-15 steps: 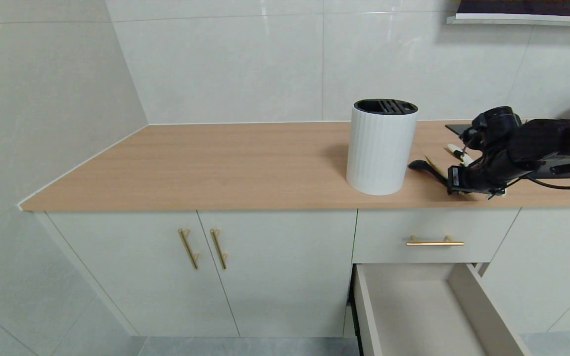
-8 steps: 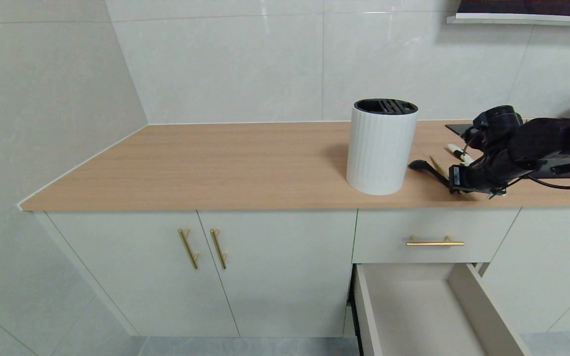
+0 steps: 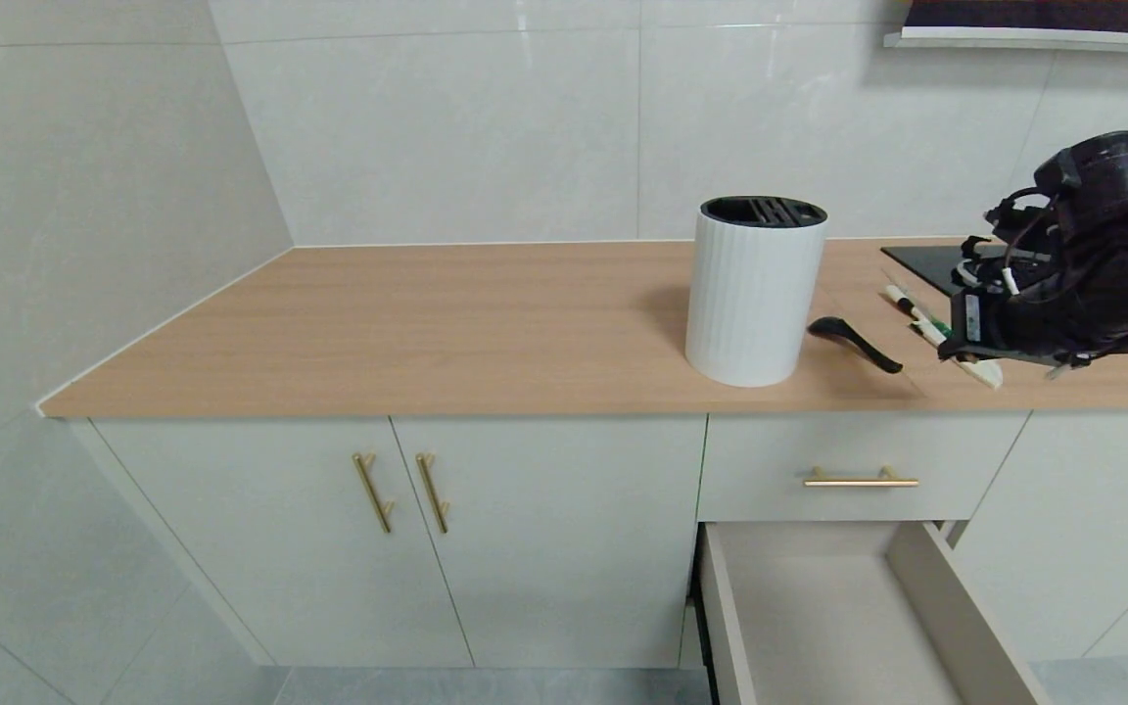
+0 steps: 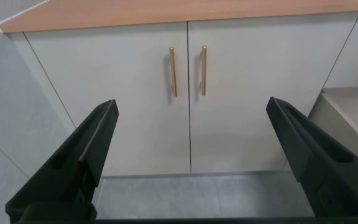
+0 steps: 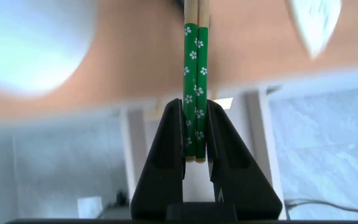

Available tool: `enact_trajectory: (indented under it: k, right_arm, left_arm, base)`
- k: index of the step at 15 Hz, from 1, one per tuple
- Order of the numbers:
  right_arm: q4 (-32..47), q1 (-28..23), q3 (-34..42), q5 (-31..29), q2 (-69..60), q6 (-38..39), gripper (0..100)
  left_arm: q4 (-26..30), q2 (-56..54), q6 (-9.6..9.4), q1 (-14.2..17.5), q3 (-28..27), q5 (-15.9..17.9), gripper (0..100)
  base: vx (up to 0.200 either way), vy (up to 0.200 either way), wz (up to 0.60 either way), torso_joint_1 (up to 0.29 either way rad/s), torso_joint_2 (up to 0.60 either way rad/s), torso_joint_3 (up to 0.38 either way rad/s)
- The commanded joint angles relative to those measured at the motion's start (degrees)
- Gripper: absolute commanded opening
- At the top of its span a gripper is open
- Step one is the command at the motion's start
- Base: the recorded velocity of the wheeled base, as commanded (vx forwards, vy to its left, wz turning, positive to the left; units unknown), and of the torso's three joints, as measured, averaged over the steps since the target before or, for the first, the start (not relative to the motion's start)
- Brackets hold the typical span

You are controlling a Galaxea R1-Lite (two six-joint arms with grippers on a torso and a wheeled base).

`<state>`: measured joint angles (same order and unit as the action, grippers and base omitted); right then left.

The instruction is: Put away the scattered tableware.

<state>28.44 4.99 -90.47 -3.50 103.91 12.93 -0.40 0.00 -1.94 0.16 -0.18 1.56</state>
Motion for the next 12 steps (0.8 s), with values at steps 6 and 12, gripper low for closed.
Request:
enact_trajectory:
  k: [6, 12]
  right_arm:
    - [-0.2, 10.0, 26.2, -0.4, -28.3, -3.6, 0]
    - [-0.2, 13.8, 41.4, -0.3, -34.0, -4.1, 0]
  left_arm:
    - [0.0, 0.0, 0.00, 0.0, 0.0, 0.0, 100]
    - [0.0, 0.0, 0.00, 0.0, 0.0, 0.0, 100]
  base:
    - [0.000, 0.000, 0.00, 0.000, 0.00, 0.000]
    - [0.000, 0.000, 0.00, 0.000, 0.00, 0.000]
